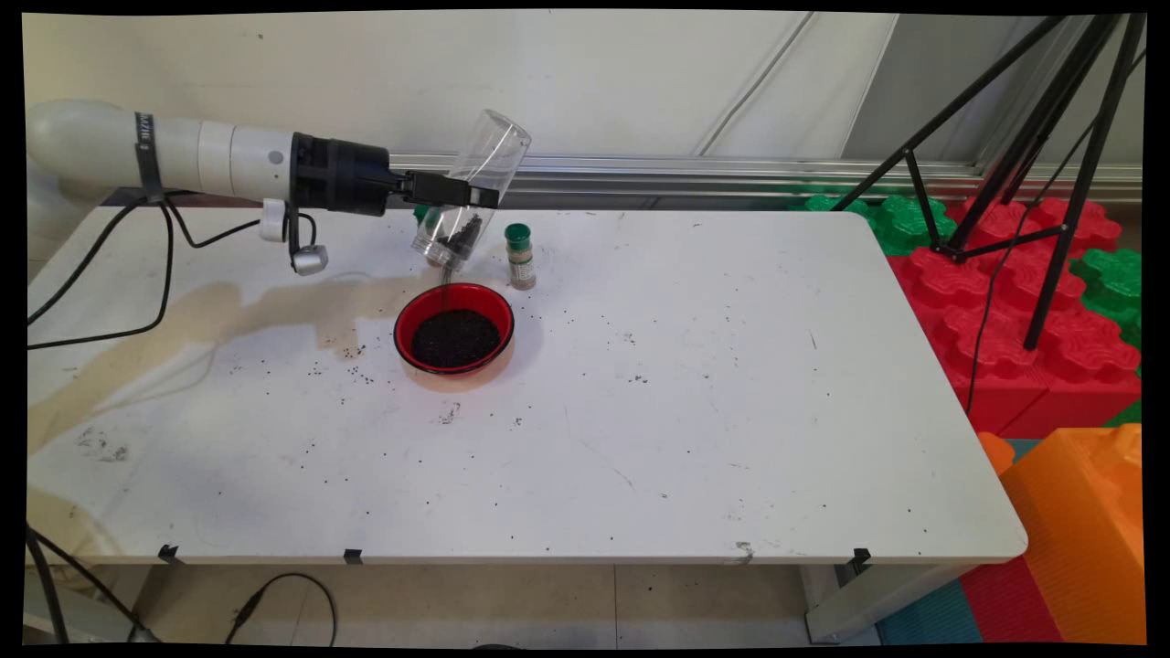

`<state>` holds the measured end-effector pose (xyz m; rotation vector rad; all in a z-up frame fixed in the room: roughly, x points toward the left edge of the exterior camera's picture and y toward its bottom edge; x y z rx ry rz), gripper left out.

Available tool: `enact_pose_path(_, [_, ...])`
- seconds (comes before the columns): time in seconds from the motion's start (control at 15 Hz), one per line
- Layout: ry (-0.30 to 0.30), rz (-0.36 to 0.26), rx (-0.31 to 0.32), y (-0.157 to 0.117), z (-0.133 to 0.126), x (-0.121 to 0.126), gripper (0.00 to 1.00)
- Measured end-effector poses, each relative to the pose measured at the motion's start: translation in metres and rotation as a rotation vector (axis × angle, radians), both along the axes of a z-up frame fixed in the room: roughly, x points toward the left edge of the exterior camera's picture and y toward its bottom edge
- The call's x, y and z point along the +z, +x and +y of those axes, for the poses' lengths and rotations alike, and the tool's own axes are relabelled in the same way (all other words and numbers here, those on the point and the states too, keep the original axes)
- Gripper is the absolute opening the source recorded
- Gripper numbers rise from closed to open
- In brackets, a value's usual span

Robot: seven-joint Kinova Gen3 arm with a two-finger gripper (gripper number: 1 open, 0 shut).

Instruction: Pour the black seasoning powder in the red bowl

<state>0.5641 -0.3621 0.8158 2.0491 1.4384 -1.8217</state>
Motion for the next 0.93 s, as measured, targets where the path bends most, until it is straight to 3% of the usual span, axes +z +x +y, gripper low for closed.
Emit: enact_pose_path(0.93, [-0.125, -0.042, -0.041, 0.0006, 0.0068, 0.0051, 0.00])
